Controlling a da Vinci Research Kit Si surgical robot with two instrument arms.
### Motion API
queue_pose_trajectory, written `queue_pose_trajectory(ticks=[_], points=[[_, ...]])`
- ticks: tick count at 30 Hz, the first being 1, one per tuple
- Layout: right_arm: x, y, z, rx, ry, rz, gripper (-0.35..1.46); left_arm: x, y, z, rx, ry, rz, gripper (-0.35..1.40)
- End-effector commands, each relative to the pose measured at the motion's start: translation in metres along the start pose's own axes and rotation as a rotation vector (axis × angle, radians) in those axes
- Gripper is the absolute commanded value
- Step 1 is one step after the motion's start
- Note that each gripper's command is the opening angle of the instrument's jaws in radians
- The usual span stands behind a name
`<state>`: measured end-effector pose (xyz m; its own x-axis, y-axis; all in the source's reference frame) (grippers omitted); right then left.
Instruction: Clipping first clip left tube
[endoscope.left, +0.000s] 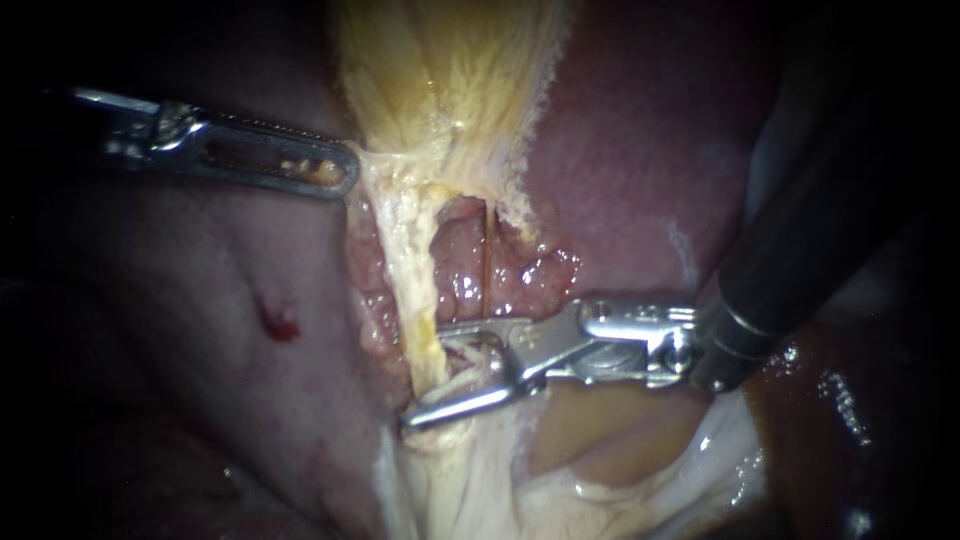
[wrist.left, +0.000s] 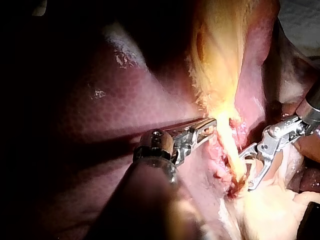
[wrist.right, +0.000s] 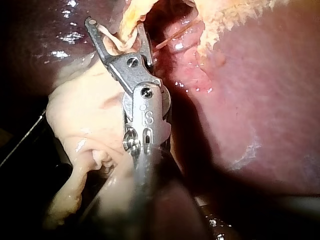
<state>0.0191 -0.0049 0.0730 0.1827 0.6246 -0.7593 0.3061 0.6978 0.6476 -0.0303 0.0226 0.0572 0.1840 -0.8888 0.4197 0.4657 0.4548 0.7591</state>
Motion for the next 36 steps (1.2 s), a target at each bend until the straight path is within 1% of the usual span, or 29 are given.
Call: queue_pose_trajectory(ticks=[1,6,13,19,33,36], points=[[-0.0003,-0.0001,0.0003,0.003,-0.004,0.005,0.5,0.0,0.0,0.0,-0.001,0.0,0.0,-0.35],[-0.0012,-0.0004,0.0011,0.014,-0.011,0.016,0.5,0.0,0.0,0.0,-0.001,0.0,0.0,-0.35],[-0.0018,-0.0003,0.0019,0.015,-0.011,0.024,0.5,0.0,0.0,0.0001,-0.001,0.0,-0.001,-0.35],[-0.0017,-0.0001,0.0025,0.019,-0.004,0.023,0.5,-0.0001,-0.0001,0.0002,-0.002,-0.001,-0.001,-0.35],[-0.0015,-0.0005,0.0026,0.024,-0.002,0.023,0.5,-0.0001,-0.0001,0.0002,-0.002,-0.001,-0.001,-0.35],[-0.0013,-0.0009,0.0024,0.036,-0.004,0.03,0.5,-0.0001,0.0,0.0002,-0.002,0.0,-0.001,-0.35]])
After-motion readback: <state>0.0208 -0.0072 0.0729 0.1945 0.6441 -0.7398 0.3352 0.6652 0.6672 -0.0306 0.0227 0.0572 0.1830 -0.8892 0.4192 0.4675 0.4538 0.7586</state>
